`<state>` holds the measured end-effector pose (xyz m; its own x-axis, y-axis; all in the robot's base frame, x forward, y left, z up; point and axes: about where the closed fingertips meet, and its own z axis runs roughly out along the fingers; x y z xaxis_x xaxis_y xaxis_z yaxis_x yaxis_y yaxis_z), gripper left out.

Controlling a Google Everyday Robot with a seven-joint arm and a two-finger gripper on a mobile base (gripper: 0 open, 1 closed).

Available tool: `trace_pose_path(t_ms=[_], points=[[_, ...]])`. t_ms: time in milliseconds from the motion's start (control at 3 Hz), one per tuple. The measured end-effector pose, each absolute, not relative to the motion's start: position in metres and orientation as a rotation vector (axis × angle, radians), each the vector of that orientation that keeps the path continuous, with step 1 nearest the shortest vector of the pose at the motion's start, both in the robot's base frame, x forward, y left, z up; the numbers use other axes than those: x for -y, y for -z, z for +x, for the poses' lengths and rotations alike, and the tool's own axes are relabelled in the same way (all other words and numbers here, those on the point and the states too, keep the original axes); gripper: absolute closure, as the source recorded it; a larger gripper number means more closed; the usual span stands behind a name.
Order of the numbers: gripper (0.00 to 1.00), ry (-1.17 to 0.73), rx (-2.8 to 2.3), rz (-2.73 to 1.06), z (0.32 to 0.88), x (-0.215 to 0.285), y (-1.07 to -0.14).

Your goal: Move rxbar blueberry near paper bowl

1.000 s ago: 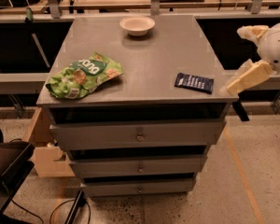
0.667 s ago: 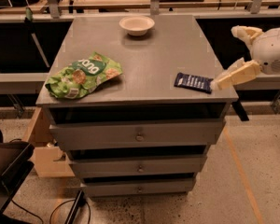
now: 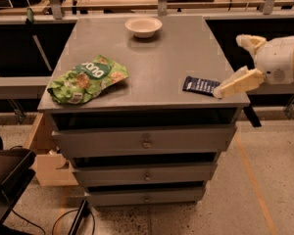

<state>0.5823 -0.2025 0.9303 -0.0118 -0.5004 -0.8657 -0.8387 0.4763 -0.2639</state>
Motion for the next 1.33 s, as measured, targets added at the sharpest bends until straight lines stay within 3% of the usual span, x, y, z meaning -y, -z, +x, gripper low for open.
trace_pose_path(t_ms=[1333], points=[[0.00,-0.510,-1.768,-1.066,0.634,0.195,-0.836]])
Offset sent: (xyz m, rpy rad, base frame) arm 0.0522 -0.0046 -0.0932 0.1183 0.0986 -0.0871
